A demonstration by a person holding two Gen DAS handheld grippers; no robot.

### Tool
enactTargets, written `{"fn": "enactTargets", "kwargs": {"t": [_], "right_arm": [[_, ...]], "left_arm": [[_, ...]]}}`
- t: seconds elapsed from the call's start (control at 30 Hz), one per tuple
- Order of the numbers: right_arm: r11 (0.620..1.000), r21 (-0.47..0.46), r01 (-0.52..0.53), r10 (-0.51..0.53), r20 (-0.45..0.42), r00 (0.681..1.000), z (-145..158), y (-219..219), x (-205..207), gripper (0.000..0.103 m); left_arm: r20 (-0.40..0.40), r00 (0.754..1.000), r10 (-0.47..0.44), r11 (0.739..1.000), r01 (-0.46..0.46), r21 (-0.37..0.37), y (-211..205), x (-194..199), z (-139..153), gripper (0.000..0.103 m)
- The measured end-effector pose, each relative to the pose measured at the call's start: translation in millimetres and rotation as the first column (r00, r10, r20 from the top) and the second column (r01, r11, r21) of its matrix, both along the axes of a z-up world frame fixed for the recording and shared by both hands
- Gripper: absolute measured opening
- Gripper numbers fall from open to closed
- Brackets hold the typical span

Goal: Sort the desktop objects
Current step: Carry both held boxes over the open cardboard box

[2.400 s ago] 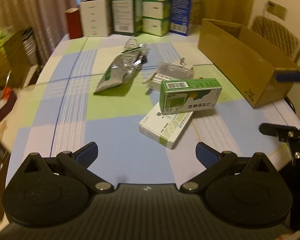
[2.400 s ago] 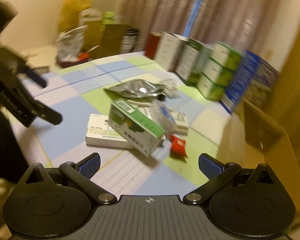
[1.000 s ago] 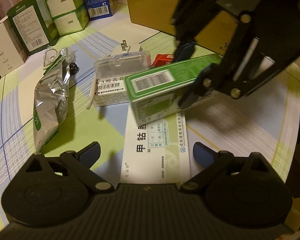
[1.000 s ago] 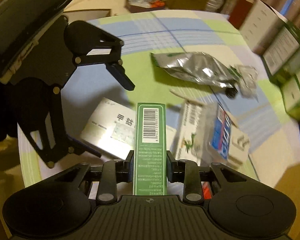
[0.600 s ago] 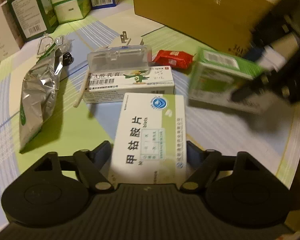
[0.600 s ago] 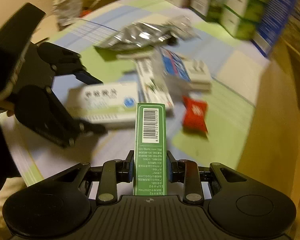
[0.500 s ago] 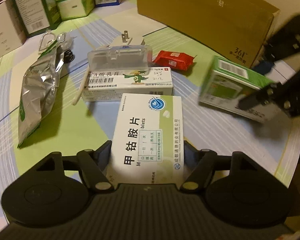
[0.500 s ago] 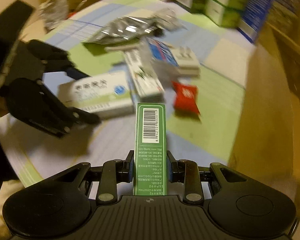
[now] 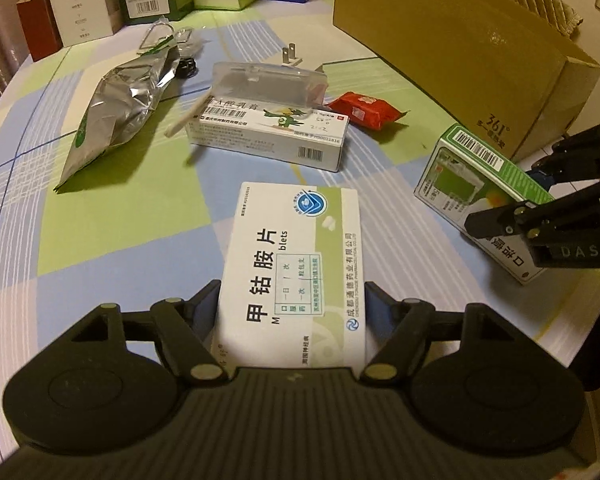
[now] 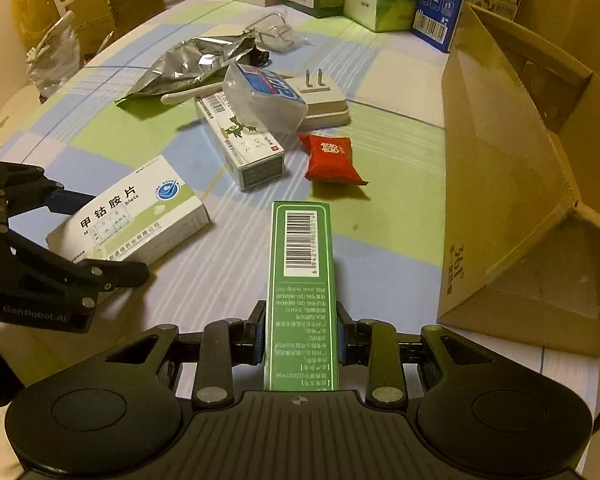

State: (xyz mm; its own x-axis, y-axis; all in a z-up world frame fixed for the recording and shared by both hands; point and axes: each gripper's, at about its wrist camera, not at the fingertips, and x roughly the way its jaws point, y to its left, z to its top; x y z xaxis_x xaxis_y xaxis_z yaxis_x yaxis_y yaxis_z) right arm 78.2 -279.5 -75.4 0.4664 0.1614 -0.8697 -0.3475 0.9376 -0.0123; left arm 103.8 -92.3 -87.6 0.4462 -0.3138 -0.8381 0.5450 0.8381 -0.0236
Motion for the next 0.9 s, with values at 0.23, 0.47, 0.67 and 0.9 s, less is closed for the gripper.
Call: {"fn": "enactTargets", "kwargs": {"t": [0.23, 0.47, 0.67, 0.9], "right_arm": [[1.000, -0.011, 0.000, 0.000, 0.014, 1.000, -6, 4, -1, 0.028], [1.000, 0.021, 0.019, -0.020, 0.055, 0.998, 7, 1, -16, 0.028], [0.994, 0.086, 0.066, -0.075, 0.098, 0.992, 42, -13, -32, 0.028], [0.985, 0.126, 0.115, -0.137, 0.186, 0.973, 103, -43, -46, 0.028]], "left_arm": [[0.026, 1.000, 0.005, 1.000, -0.005, 0.006, -2, 2, -2, 0.069], [0.056, 0.998, 0.035, 0.999, -0.035, 0.010, -3, -7, 5, 0.067], [0.063, 0.997, 0.054, 0.998, -0.052, -0.023, -6, -17, 32, 0.067], [0.087, 0.994, 0.071, 0.996, -0.066, -0.066, -32, -19, 80, 0.067]]}}
